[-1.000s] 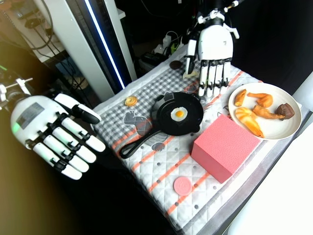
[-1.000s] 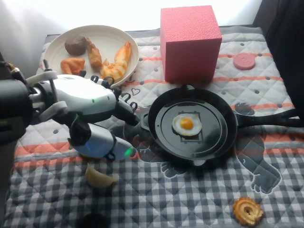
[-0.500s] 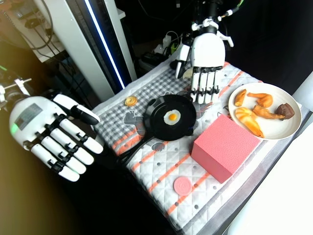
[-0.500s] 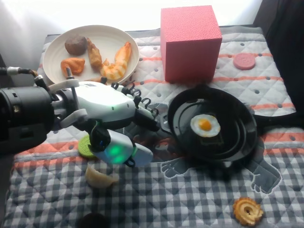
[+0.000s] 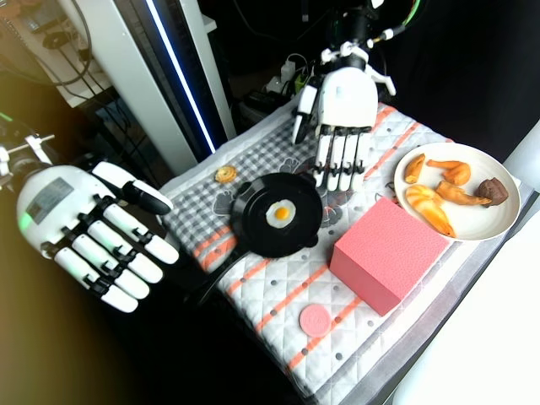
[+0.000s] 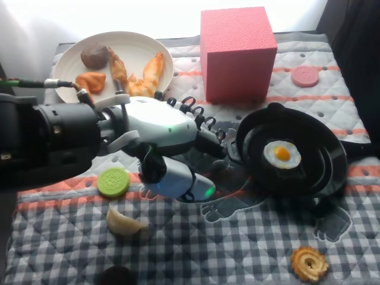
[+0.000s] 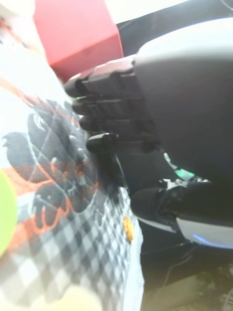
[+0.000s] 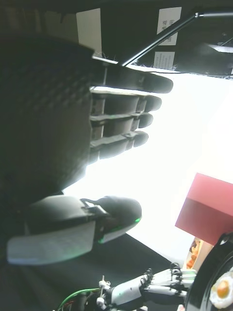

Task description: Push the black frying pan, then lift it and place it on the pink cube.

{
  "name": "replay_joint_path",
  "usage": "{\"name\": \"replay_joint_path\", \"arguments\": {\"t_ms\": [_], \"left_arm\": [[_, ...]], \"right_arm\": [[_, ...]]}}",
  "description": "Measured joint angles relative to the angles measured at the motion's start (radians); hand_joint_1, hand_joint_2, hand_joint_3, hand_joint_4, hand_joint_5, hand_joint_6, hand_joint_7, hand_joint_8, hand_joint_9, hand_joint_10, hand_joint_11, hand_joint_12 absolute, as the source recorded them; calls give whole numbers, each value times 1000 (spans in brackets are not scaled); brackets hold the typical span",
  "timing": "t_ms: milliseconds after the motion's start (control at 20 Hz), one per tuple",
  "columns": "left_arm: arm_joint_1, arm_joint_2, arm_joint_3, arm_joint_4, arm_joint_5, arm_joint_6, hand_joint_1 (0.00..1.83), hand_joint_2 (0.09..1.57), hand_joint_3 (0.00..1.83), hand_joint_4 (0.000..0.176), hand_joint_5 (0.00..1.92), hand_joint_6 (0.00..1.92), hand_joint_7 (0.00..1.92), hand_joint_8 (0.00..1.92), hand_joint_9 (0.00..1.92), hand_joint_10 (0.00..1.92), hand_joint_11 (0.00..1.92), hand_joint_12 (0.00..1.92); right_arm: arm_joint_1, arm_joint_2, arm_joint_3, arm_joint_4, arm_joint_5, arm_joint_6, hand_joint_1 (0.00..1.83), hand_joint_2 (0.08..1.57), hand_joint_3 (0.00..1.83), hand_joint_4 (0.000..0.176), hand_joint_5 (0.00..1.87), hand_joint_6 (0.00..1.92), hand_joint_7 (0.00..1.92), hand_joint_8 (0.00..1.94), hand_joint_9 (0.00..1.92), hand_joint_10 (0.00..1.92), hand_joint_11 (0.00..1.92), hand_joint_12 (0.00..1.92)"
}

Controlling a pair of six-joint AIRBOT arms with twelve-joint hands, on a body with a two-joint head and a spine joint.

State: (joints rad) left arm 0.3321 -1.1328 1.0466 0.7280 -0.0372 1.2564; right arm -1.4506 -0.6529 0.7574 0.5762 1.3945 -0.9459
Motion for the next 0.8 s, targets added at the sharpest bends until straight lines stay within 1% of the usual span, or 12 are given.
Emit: {"name": "replay_joint_path", "arguments": {"t_ms": [50, 100, 200, 250, 300, 350, 400, 550, 600, 700, 750, 800], "left_arm": [[-4, -11, 6, 8, 0, 0, 253, 1247, 0, 5, 379, 1, 279, 5, 198, 7, 0, 336], [-6, -20, 10, 14, -2, 0, 242, 1239, 0, 2, 377, 0, 284, 4, 196, 4, 0, 351], [-7, -52, 27, 14, 0, 0, 333, 1215, 0, 0, 452, 15, 308, 3, 218, 6, 0, 441], [-7, -64, 35, 14, -1, 0, 328, 1207, 0, 0, 444, 7, 279, 0, 202, 1, 0, 416], [-7, -75, 43, 14, -2, 0, 337, 1203, 0, 0, 449, 6, 284, 2, 218, 6, 0, 483], [-7, -84, 46, 15, 0, 0, 337, 1197, 0, 0, 467, 10, 309, 7, 257, 16, 0, 591], [-10, -92, 48, 15, -1, 0, 363, 1186, 0, 0, 520, 22, 368, 14, 330, 31, 0, 799], [-24, -113, 60, 16, -11, 0, 387, 1196, 0, 0, 485, 6, 353, 3, 308, 6, 0, 780], [-24, -118, 63, 16, -14, 0, 390, 1184, 0, 0, 479, 3, 379, 13, 322, 11, 0, 783], [-24, -119, 63, 16, -16, 0, 403, 1170, 0, 0, 521, 14, 430, 11, 358, 14, 0, 909], [-24, -117, 63, 16, -16, 0, 415, 1171, 0, 0, 530, 16, 430, 8, 363, 14, 0, 914], [-24, -111, 59, 16, -15, 0, 391, 1190, 2, 0, 462, 4, 358, 1, 319, 5, 0, 798]], "right_arm": [[0, 0, 0, 0, -1, 0, 239, 1331, 1, 0, 0, 0, 2, 1, 80, 9, 0, 551], [0, 0, 0, 0, 0, 0, 241, 1336, 3, 0, 0, 0, 4, 2, 83, 10, 0, 549], [0, 0, 0, -2, 0, 0, 260, 1339, 2, 0, 0, 0, 0, 0, 70, 4, 0, 473], [0, 0, 0, -1, 0, 0, 251, 1335, 1, 0, 0, 0, 0, 0, 67, 2, 0, 475], [0, 0, 0, 0, 0, 0, 251, 1338, 2, 0, 0, 0, 0, 0, 56, 0, 0, 476], [0, 0, 0, 0, 0, 0, 246, 1339, 1, 0, 0, 0, 0, 0, 54, 0, 0, 501], [0, 0, 0, 0, 0, 0, 249, 1338, 0, 0, 0, 0, 0, 0, 57, 2, 0, 509], [0, 0, 0, -3, 0, 0, 274, 1322, 0, 0, 0, 0, 0, 0, 59, 1, 0, 464], [0, 0, 0, -2, 0, 0, 265, 1324, 0, 0, 0, 0, 0, 0, 68, 4, 0, 506], [0, 0, 0, 0, 0, 0, 268, 1330, 2, 0, 0, 0, 0, 0, 72, 5, 0, 515], [0, 0, 0, 0, 0, 0, 274, 1335, 4, 0, 0, 0, 0, 0, 66, 3, 0, 514], [0, 0, 0, -2, 0, 0, 298, 1330, 1, 0, 1, 0, 0, 0, 66, 2, 0, 523]]}}
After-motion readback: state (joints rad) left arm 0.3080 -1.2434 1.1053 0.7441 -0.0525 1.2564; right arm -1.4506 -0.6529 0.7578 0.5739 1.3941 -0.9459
